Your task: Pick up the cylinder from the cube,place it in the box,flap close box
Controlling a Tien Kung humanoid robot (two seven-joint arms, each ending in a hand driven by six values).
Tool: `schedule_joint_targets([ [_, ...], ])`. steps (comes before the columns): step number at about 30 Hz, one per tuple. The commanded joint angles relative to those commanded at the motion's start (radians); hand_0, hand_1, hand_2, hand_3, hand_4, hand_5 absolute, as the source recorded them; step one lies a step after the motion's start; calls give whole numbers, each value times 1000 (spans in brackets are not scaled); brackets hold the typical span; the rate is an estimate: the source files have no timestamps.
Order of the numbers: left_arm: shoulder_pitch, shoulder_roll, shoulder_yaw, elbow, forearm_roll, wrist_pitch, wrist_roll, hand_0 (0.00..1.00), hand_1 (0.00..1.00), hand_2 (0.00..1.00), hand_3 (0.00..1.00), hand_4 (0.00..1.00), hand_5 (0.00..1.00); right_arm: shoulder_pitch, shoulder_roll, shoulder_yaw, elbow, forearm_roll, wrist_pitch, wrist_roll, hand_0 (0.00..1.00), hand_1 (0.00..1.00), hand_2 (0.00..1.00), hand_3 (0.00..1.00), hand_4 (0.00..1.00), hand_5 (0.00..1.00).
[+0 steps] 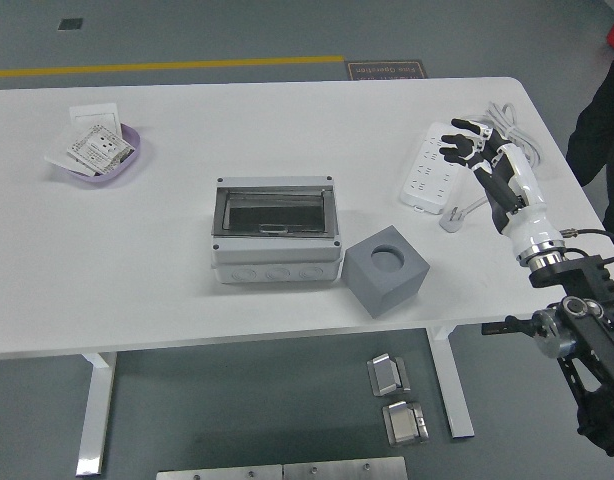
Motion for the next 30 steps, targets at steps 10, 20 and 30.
schedule_joint_targets([
  [10,1,-1,1,0,-2,0,0,689,683,607,717,729,421,-3,6,4,4,14,6,5,734,668,695,744,998,626],
  [20,2,1,-8,0,6,1,1,689,683,608,717,730,426,-5,5,13,11,25,16,7,736,670,699,742,998,626],
  [30,3,0,-12,0,9,1,2,689,683,608,718,731,427,-7,4,15,10,23,21,9,736,669,700,744,998,623],
])
